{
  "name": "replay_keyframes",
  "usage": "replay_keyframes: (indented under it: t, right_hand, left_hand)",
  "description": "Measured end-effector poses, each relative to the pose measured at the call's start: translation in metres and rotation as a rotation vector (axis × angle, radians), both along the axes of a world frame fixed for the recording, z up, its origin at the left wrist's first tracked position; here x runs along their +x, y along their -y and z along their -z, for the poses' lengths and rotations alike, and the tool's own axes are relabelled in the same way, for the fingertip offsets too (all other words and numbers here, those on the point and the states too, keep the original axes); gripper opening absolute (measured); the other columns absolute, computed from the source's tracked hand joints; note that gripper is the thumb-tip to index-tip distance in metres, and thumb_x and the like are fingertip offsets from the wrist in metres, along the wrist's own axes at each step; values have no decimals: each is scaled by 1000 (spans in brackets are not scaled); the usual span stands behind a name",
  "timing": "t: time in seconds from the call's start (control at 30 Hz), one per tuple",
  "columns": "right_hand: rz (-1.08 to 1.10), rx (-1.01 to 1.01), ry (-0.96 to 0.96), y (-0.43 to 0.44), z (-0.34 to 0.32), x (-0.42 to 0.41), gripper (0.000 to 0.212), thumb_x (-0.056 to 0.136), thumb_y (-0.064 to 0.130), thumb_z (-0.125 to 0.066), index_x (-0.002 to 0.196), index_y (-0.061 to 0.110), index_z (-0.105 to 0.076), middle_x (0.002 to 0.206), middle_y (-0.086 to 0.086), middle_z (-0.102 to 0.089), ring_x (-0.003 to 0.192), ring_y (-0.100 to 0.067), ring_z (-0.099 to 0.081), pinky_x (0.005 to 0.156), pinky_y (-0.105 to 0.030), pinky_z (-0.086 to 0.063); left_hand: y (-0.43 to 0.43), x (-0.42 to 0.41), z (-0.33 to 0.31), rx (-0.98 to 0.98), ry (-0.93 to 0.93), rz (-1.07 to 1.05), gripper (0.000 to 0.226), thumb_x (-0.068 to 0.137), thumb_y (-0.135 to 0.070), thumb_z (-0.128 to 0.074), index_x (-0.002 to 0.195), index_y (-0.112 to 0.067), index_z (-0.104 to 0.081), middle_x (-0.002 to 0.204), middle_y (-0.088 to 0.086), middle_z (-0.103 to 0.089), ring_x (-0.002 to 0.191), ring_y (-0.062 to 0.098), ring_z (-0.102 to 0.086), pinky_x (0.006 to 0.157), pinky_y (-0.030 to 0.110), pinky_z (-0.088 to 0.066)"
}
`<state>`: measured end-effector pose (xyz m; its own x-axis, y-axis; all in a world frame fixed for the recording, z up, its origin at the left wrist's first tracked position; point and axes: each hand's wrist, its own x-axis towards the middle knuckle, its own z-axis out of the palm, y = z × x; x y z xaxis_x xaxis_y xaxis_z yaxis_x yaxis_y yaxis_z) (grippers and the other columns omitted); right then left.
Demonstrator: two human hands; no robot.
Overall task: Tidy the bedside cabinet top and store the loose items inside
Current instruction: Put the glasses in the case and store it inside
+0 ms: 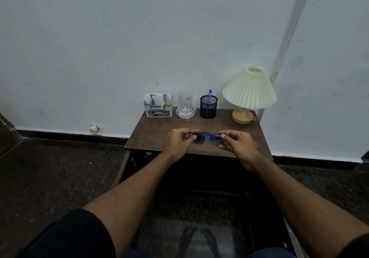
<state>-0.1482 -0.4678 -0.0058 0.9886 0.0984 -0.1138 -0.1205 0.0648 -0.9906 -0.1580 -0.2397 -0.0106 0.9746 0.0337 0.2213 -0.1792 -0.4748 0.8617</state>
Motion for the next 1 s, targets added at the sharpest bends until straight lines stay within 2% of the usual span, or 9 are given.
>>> replay_keyframes:
  t: [0.13, 0.27, 0.37, 0.47, 0.53, 0.63, 0.73, 0.87, 1.0]
  right_hand:
    - [-4, -6, -18, -2, -1, -5, 19, 100, 2, -57, 113, -2, -70, 106, -18, -74, 86, -21, -73, 76, -28, -64]
    - [1, 42, -56, -2, -6, -10, 21, 103, 5, -53, 113, -1, -69, 104, -16, -74, 81, -20, -75, 72, -28, -64]
    - [4, 42, -37, -1, -10, -13, 21, 98, 7, -61, 116, -4, -68, 104, -17, -74, 86, -23, -74, 77, -30, -63]
    - [-71, -115, 36, 3, -13, -14, 30, 90, 7, -72, 119, -1, -68, 110, -17, -75, 98, -25, -75, 82, -30, -63]
    - [-105, -245, 68, 5, -15, -14, 28, 91, 8, -72, 118, 5, -70, 111, -16, -75, 97, -23, -74, 81, -31, -63]
    - [-107, -544, 181, 6, -17, -13, 23, 92, 14, -71, 115, 13, -74, 105, -7, -76, 98, -24, -71, 90, -44, -60]
    - [-81, -808, 326, 2, -18, -15, 23, 90, 22, -73, 113, 21, -75, 109, -1, -72, 98, -18, -67, 90, -41, -56]
    - [-124, -828, 517, -15, -27, -18, 29, 88, 22, -75, 117, 23, -74, 106, 6, -72, 91, -8, -65, 81, -26, -55]
    - [-72, -796, 623, -28, -30, -16, 8, 87, 16, -73, 89, 23, -76, 76, 9, -72, 69, 0, -63, 65, -22, -49]
  left_hand:
    - [3, -3, -1, 30, -47, 28, 24, 86, -14, -76, 109, -21, -79, 95, -11, -79, 81, -10, -68, 85, 10, -52]
    - [7, -6, -4, 79, -27, 12, 25, 87, -17, -76, 111, -22, -79, 106, -6, -78, 93, 1, -71, 89, 14, -54]
    - [9, -8, -6, 92, -23, 8, 25, 86, -18, -78, 111, -22, -79, 107, -5, -78, 93, 2, -71, 92, 18, -55]
    - [12, -9, -7, 89, -27, 5, 25, 84, -21, -80, 109, -21, -80, 105, -5, -78, 93, 4, -72, 92, 26, -58]
    - [13, -10, -9, 93, -21, -3, 24, 82, -24, -82, 105, -22, -81, 100, -7, -79, 88, 2, -73, 88, 27, -60]
    - [15, -8, -15, 67, -14, -18, 23, 78, -24, -85, 101, -19, -82, 91, -5, -79, 82, 7, -75, 84, 30, -62]
    - [16, -6, -23, 67, 7, -16, 20, 74, -20, -87, 93, -20, -82, 85, -6, -77, 76, 8, -74, 78, 29, -62]
    - [19, -4, -31, 106, 41, 9, 19, 70, -19, -87, 87, -26, -82, 81, -7, -77, 73, 8, -74, 73, 29, -63]
    - [24, -3, -33, 34, 66, 29, 24, 69, -20, -86, 91, -27, -80, 74, -9, -77, 69, 5, -73, 71, 25, -62]
